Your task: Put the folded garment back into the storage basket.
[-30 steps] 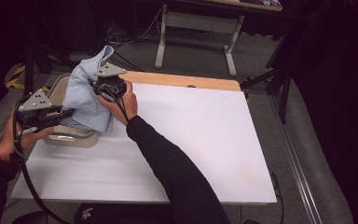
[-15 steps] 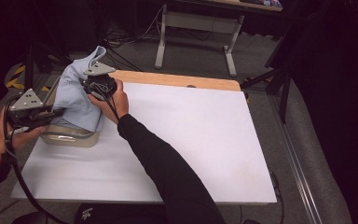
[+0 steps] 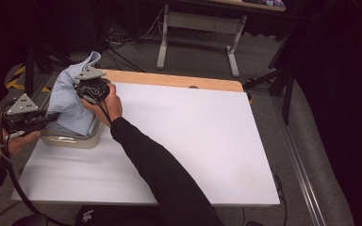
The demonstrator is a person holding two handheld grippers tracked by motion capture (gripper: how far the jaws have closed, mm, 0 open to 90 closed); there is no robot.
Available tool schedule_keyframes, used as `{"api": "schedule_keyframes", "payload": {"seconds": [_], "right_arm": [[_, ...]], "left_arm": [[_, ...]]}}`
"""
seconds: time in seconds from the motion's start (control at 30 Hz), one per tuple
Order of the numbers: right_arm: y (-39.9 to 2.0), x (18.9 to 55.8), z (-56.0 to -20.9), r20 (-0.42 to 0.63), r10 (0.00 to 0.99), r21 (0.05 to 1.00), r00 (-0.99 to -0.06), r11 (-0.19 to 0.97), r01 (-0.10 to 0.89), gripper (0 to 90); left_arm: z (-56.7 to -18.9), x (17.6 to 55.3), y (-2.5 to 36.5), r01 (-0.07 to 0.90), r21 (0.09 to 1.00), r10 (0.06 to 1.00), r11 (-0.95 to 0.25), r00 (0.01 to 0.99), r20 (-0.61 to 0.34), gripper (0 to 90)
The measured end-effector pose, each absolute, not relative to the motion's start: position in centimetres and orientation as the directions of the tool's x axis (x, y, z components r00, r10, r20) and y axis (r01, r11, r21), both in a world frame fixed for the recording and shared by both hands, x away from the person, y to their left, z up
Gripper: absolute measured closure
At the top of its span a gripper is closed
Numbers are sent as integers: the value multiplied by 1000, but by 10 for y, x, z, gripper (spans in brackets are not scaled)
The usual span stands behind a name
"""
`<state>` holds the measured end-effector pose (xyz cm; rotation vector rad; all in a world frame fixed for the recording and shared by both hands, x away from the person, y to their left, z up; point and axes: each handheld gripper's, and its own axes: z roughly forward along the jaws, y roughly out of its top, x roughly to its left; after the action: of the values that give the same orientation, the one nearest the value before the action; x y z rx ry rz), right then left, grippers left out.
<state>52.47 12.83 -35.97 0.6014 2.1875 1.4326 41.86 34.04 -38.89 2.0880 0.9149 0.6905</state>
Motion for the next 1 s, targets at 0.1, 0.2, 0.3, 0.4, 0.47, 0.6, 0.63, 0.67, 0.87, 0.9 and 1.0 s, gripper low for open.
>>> {"api": "schedule_keyframes", "payload": {"seconds": [0.1, 0.2, 0.3, 0.4, 0.47, 0.6, 0.63, 0.67, 0.87, 0.9, 1.0], "right_arm": [[131, 524, -365, -128, 581, 921, -804, 369, 120, 751], [132, 525, -369, -125, 578, 918, -807, 376, 127, 751], [134, 525, -374, -125, 580, 913, -805, 384, 135, 751], [133, 524, -379, -113, 582, 912, -805, 383, 149, 751], [132, 525, -382, -112, 583, 910, -804, 385, 153, 750], [132, 524, -388, -107, 580, 904, -808, 394, 163, 747], [133, 523, -390, -108, 581, 903, -807, 397, 165, 745], [133, 523, -391, -107, 579, 903, -808, 397, 165, 744], [129, 522, -397, -83, 582, 898, -809, 396, 192, 716], [128, 522, -397, -77, 587, 898, -806, 392, 199, 709], [123, 523, -401, -64, 596, 896, -800, 387, 217, 669]], "left_arm": [[-394, 419, 340, 391, 782, 780, -486, 597, 186, 752], [-398, 419, 339, 397, 769, 777, -500, 598, 196, 742], [-403, 420, 338, 419, 754, 781, -506, 592, 196, 720], [-409, 420, 338, 422, 750, 781, -510, 593, 198, 667], [-412, 420, 337, 433, 737, 782, -520, 587, 208, 592], [-410, 417, 344, 412, 787, 809, -459, 560, 178, 457], [-409, 417, 344, 407, 791, 811, -457, 556, 182, 443], [-409, 417, 344, 408, 791, 813, -456, 552, 184, 420], [-411, 417, 339, 398, 803, 814, -443, 554, 175, 365], [-411, 418, 337, 394, 811, 819, -433, 547, 172, 365], [-409, 418, 331, 381, 820, 823, -426, 540, 177, 287]]}}
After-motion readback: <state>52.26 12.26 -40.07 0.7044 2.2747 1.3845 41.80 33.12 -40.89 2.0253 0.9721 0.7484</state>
